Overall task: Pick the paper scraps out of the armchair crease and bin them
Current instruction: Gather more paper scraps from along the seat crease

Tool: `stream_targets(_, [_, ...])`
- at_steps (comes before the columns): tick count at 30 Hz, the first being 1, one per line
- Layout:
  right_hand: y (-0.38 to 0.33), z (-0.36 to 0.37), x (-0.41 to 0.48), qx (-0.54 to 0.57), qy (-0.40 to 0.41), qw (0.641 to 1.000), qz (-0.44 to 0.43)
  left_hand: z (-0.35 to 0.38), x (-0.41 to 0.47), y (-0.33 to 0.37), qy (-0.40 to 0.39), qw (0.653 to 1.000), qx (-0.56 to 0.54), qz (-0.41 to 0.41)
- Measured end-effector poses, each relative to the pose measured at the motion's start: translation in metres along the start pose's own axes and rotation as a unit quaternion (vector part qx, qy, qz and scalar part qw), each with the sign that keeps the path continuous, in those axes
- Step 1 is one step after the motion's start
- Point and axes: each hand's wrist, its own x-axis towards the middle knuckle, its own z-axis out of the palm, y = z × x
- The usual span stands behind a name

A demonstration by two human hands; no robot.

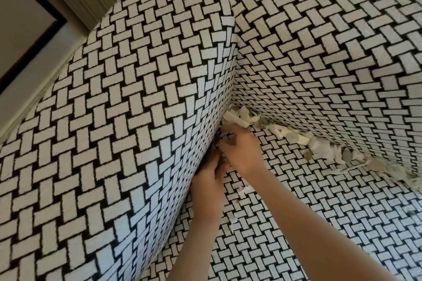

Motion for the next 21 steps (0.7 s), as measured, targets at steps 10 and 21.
stream_targets(10, [-0.02,0.007,0.027,-0.284,-0.046,0.957,-0.018,-0.005,-0.023,0.031,0.075,0.942,-0.249,-0.212])
stream_targets(21, [-0.009,0.018,0.029,-0.277,0.011,0.96,-0.036,-0.009,0.028,0.037,0.101,0.568,-0.638,-0.51])
